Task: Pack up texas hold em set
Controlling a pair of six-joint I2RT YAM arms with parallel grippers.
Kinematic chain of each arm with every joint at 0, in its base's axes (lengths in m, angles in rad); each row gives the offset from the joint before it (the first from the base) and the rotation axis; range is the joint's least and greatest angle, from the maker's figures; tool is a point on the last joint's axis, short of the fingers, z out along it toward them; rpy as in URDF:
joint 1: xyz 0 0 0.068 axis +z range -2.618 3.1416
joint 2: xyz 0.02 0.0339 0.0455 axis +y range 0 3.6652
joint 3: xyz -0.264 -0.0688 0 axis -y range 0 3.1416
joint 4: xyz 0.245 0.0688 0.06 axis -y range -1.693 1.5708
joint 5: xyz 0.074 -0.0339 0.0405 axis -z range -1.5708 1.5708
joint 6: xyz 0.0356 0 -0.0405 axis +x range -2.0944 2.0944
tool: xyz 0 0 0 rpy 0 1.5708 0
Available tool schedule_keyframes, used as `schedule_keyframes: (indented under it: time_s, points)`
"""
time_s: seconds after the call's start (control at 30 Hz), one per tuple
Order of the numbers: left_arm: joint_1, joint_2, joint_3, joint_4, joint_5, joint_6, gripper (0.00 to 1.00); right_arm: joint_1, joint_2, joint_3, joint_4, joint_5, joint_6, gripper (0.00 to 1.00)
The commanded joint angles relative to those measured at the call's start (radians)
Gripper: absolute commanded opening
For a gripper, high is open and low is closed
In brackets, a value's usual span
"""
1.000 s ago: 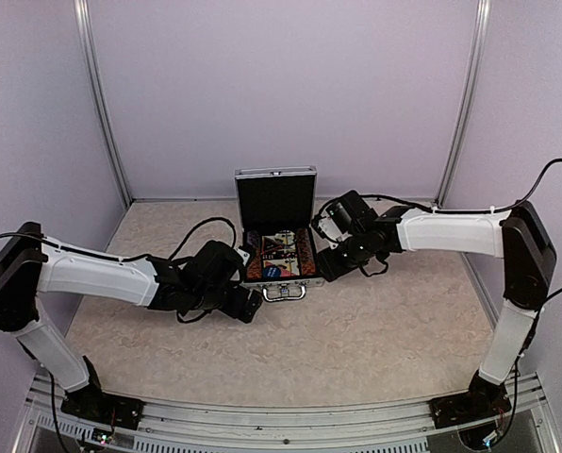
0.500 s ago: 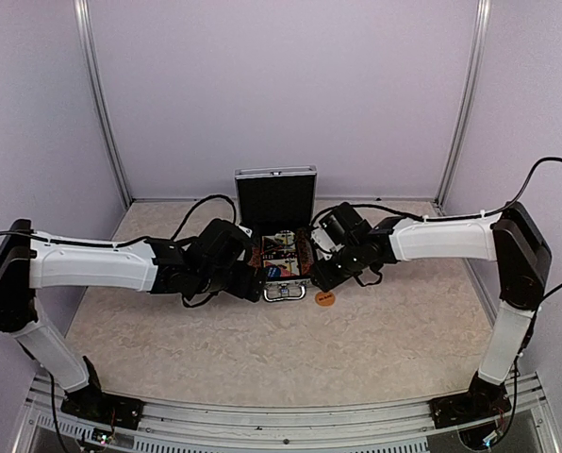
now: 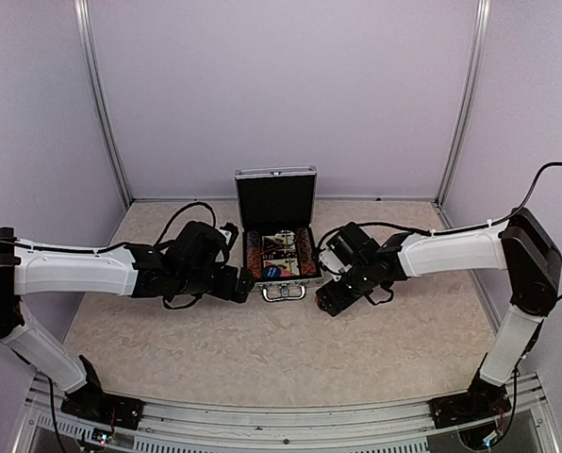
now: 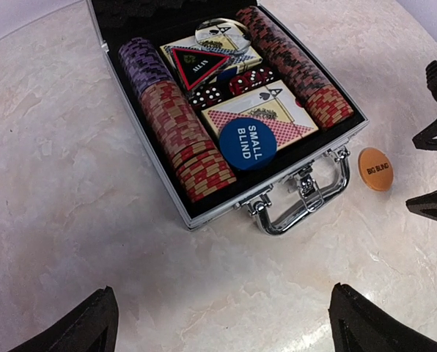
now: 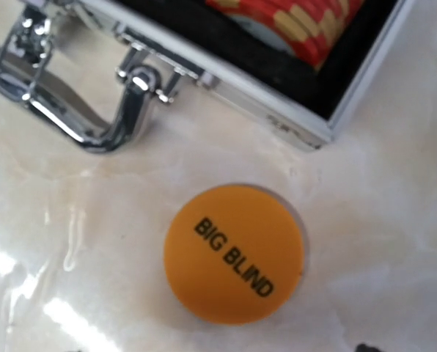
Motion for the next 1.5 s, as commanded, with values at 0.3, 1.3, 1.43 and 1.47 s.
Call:
schedule_keyframes:
  time_s: [0.3, 1.3, 1.43, 1.47]
  points:
    - [-0.023, 0.027, -0.023, 0.007, -0.026, -0.049, 0.99, 0.008, 0.156, 0.104, -0.001, -0.005, 0.003, 0.75]
    - [-0.022, 0.028, -0.027, 0.001, -0.046, -0.051, 0.99, -0.021, 0.239, 0.094, 0.026, -0.055, 0.017, 0.64]
    - [-0.022, 0.031, -0.017, -0.002, -0.045, -0.051, 0.99, -0.024, 0.238, 0.091, 0.034, -0.054, 0.015, 0.60]
    - [-0.022, 0.032, -0.015, -0.003, -0.045, -0.051, 0.99, -0.026, 0.235, 0.090, 0.037, -0.053, 0.012, 0.58]
